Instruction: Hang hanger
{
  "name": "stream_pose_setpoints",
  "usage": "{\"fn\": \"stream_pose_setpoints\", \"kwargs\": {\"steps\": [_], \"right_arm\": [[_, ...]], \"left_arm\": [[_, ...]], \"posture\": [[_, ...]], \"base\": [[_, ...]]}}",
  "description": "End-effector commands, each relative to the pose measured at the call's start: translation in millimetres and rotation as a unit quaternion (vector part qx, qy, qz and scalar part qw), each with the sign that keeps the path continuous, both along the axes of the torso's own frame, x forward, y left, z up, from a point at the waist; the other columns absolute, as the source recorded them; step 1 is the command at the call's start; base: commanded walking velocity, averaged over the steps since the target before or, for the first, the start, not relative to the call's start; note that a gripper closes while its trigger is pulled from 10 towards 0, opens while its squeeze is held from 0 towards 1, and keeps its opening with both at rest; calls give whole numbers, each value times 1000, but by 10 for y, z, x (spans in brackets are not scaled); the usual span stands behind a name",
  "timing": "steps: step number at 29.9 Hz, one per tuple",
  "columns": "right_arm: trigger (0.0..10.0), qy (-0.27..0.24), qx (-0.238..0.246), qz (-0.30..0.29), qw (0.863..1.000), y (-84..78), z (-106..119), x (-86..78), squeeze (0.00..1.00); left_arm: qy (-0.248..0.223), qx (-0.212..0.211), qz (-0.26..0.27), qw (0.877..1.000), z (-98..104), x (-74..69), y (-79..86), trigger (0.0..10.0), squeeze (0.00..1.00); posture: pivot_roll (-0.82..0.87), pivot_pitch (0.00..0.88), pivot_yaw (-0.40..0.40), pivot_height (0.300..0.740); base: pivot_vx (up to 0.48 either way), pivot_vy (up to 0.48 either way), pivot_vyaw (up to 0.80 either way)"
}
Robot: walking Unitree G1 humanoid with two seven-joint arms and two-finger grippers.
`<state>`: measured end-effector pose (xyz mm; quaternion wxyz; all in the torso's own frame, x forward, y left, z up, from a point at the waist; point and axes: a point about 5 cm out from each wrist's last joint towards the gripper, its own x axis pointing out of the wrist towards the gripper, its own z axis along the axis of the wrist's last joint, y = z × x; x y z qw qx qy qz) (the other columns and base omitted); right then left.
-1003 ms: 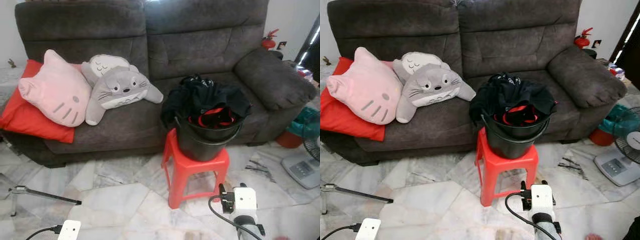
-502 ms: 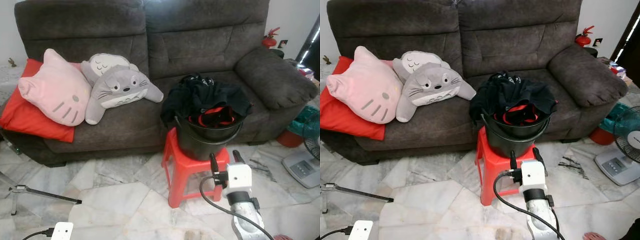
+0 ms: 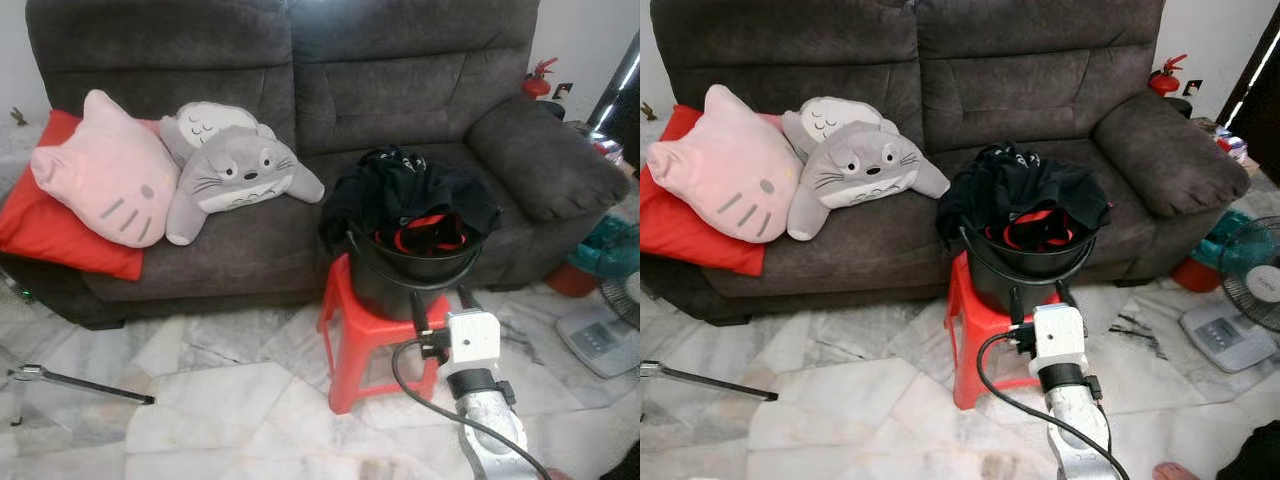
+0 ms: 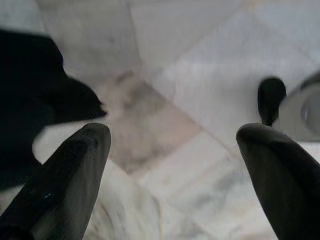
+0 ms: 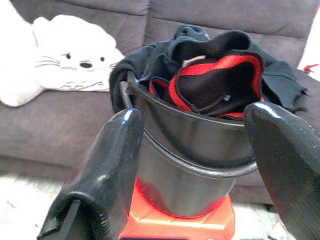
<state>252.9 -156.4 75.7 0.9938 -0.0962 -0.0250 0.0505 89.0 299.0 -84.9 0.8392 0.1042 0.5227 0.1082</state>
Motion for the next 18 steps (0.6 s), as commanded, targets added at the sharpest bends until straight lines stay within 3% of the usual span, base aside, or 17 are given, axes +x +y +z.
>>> {"fn": "stream_pose_setpoints", "kwargs": {"steps": [1,11,18], "right_arm": [[10000,-4,0,11,1000,22,76,45,0],[10000,-3,9,-9,1000,-8,137,94,0],[10000,-2,4,-1,1000,-33,172,119,0]], "left_arm": [[1,0,7,1000,0,-43,23,10000,0],[15,-9,-16,1000,-60,-125,-91,10000,0],[2,-20,-26,999,-105,35,-301,10000,0]], "posture": [[10,0,-24,716],[-40,0,7,716],[-41,0,-10,716]], "base": [[0,-307,0],[0,-326,0],[0,-372,0]]}}
